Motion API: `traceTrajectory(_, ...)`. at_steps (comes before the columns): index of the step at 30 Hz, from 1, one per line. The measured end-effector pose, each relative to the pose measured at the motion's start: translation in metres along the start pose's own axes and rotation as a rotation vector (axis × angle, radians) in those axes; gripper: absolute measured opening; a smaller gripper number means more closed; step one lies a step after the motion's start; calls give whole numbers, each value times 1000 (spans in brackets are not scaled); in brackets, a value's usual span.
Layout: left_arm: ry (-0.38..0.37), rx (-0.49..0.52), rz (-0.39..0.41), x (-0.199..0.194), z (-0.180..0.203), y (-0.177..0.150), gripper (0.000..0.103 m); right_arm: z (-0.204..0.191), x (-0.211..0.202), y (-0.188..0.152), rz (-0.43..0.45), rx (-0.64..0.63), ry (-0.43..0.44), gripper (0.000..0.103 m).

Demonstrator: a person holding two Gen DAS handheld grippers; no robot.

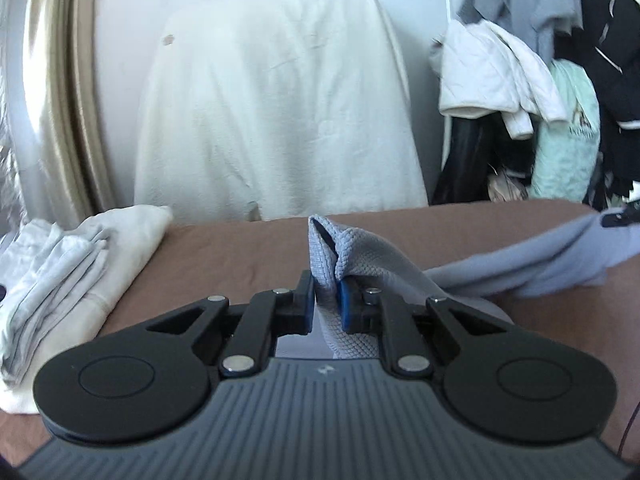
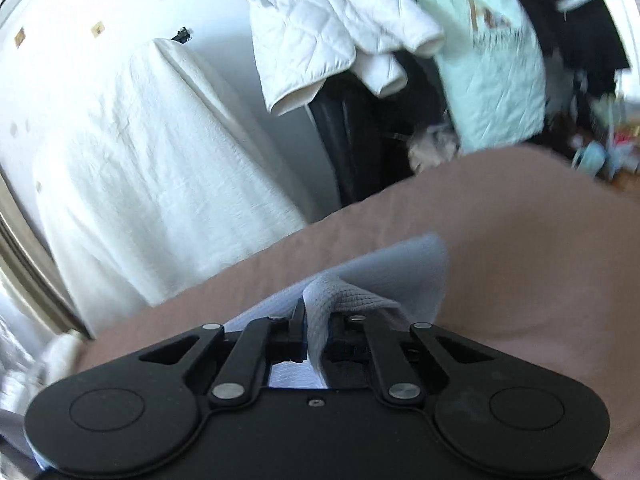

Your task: Fold clothes

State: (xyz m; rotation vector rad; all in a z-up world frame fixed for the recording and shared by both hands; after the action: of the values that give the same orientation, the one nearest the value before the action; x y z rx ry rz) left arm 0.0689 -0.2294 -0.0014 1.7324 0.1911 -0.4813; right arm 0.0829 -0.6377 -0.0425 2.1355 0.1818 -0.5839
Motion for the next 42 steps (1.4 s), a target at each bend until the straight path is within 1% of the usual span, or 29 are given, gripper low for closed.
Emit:
traceTrajectory(2,5,3,25,-9,-5,7,11,5,-11,15,81,-60,-65,6)
traceTrajectory(5,11,31,75,-29,-7,22,11,4,-36,41,236,-143,-174,4)
traceTrajectory(6,4,54,95,-40,-3,29,11,4,-44,48,294,-199,-249,4)
traceTrajectory(7,-30,56,111,-51,1,35,11,5,-54,54,359,-285,-360,4)
traceTrajectory(8,-61,59,125,-63,5,41,11,6,-64,58,408,-360,-445,4)
traceTrajectory(9,-79,64,129,-73,8,43,11,8,-70,59,424,-393,-484,4)
traceTrajectory(11,-115,62,123,-93,12,40,11,17,-79,62,417,-398,-526,4)
traceTrajectory(12,-148,38,101,-100,13,32,11,25,-79,64,386,-370,-532,4)
traceTrajectory(13,-183,14,75,-107,15,24,11,35,-74,65,326,-312,-523,4)
traceTrajectory(15,-265,-12,-28,-107,23,-5,11,55,-72,63,227,-205,-515,4)
traceTrajectory(16,-295,25,-84,-103,32,-22,12,67,-72,62,190,-145,-520,4)
traceTrajectory(18,-349,92,-191,-98,46,-57,13,90,-68,56,146,-75,-567,5)
traceTrajectory(19,-351,95,-218,-94,49,-68,13,100,-66,53,129,-49,-597,5)
traceTrajectory(21,-355,101,-272,-86,55,-89,13,115,-62,48,89,-13,-628,5)
traceTrajectory(22,-356,101,-295,-83,57,-98,13,121,-63,42,65,-2,-645,8)
traceTrajectory(23,-357,82,-299,-80,55,-99,13,127,-66,35,44,-3,-674,11)
traceTrajectory(25,-373,57,-298,-78,53,-95,14,138,-71,31,30,-19,-749,38)
traceTrajectory(26,-387,45,-299,-79,52,-94,15,143,-74,32,44,-24,-791,42)
traceTrajectory(27,-410,27,-296,-80,50,-91,18,147,-77,33,62,-22,-810,42)
traceTrajectory(28,-434,10,-292,-82,49,-88,23,149,-79,35,82,-7,-783,42)
traceTrajectory(29,-453,-6,-289,-83,48,-85,26,148,-78,38,95,17,-730,42)
traceTrajectory(31,-458,-34,-275,-85,42,-82,41,136,-70,39,88,69,-588,42)
traceTrajectory(34,-426,-105,-257,-78,22,-78,43,104,-53,30,26,121,-322,43)
traceTrajectory(35,-420,-135,-256,-75,14,-76,43,91,-47,26,-3,127,-243,43)
traceTrajectory(36,-415,-162,-254,-73,8,-74,43,79,-42,22,-29,126,-186,43)
traceTrajectory(38,-413,-175,-230,-71,1,-68,51,53,-29,10,-77,105,-92,48)
traceTrajectory(39,-397,-164,-223,-68,-1,-65,61,44,-22,5,-92,94,-64,53)
traceTrajectory(40,-380,-152,-218,-64,-3,-64,66,38,-12,0,-108,85,-47,56)
traceTrajectory(42,-325,-120,-238,-44,-8,-67,66,25,8,-9,-143,64,-18,56)
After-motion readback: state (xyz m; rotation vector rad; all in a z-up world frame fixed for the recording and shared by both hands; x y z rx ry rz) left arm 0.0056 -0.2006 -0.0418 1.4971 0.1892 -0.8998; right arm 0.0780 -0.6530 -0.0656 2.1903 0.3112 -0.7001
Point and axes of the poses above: each gripper's, at about its wrist camera, not at the fingertips, and x roughly the way its jaws point, z to its right, y to its top, the point moved 9 cm from there along x, roughly the way its jaws point, and after that the axes turned 8 degrees about x, right-handed, at the moved point
